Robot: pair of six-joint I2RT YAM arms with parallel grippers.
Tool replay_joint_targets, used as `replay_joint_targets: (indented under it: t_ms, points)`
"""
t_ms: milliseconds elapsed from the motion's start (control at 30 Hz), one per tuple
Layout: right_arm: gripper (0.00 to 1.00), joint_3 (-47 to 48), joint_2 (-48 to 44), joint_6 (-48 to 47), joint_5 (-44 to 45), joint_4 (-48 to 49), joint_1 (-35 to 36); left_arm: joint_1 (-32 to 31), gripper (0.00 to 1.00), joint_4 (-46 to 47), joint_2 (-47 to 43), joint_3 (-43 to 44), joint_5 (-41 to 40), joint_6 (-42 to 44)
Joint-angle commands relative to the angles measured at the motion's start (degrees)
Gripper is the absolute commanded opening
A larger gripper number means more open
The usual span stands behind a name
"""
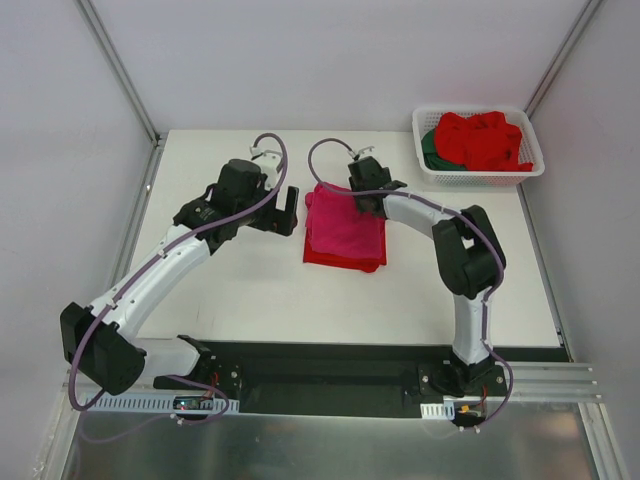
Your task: Fold and stack the t-shirts
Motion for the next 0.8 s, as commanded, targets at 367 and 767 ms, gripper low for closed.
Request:
replay_joint_targets:
  t_ms: [367, 767]
  points:
    - [0.61, -10.57, -19.30, 1.72, 3.52, 2.88, 3.01, -0.24, 0.99, -0.08, -2.42, -0.95, 1.01, -1.79]
    - [0.24, -10.23, -14.65, 2.51, -2.37, 3.50, 3.80, -0.50, 0.99, -0.17, -3.12, -1.91, 0.39, -1.88]
